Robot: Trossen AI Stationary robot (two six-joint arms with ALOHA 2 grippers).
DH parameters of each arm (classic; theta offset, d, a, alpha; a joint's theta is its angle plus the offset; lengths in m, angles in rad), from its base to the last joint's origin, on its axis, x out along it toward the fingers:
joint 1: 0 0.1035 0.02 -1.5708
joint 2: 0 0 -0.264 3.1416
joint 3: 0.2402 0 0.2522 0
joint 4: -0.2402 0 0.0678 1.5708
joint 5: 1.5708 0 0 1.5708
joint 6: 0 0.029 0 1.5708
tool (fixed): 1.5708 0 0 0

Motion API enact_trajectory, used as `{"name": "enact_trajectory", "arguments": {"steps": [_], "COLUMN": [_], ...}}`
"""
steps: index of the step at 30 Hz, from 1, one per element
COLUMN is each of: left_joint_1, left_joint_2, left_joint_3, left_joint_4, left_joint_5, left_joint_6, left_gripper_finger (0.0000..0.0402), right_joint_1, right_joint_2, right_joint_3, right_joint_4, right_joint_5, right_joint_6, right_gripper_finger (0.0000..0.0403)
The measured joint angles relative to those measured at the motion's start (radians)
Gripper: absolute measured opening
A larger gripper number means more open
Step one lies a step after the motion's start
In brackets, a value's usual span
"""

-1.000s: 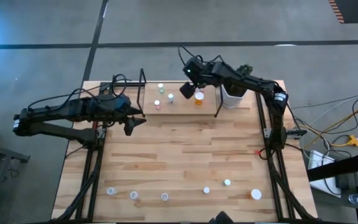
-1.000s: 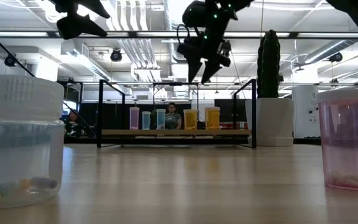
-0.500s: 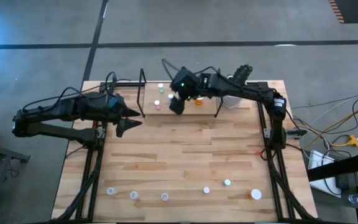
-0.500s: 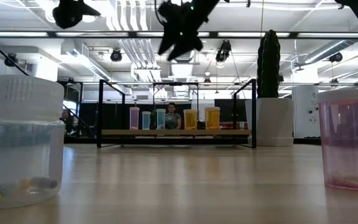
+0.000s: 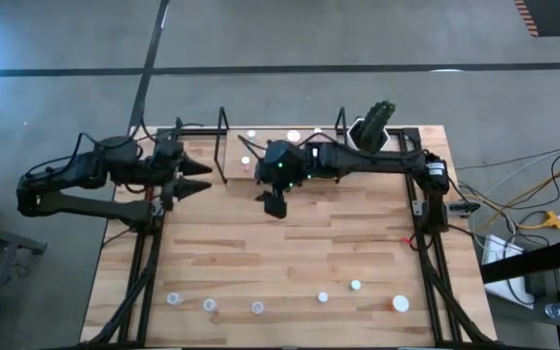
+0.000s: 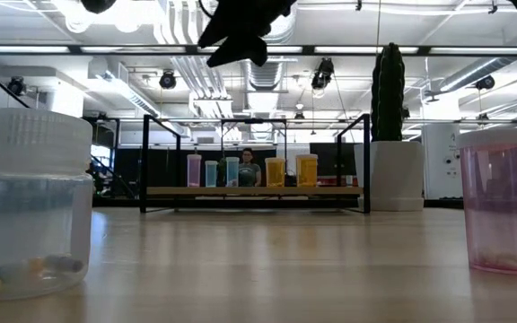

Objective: Pick and place medicine bottles onto shelf by color
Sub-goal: Put the left transparent pill bottle on the shelf

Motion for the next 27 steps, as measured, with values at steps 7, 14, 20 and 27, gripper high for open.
{"name": "enact_trajectory", "arguments": {"steps": [7, 14, 20, 27], "left_joint_1": [0.0, 0.0, 0.001, 0.0], "left_joint_2": [-0.025, -0.019, 0.025, 0.07], "left_joint_3": [-0.088, -0.189, -0.179, -0.059], "left_joint_4": [0.266, 0.445, 0.454, 0.238], "left_joint_5": [-0.019, -0.051, -0.113, -0.127], "left_joint_6": [0.057, 0.062, 0.118, 0.253], "left_gripper_finger": [0.0235, 0.0235, 0.0235, 0.0235], "right_joint_1": [0.015, 0.025, 0.025, 0.033], "right_joint_2": [-0.003, -0.045, -0.066, -0.066], "right_joint_3": [-0.018, -0.019, -0.019, -0.022], "right_joint_4": [0.039, 0.017, -0.054, -0.164], "right_joint_5": [-0.064, -0.065, -0.052, -0.01], "right_joint_6": [0.052, 0.075, 0.08, 0.113], "right_gripper_finger": [0.0223, 0.0223, 0.0223, 0.0223]}}
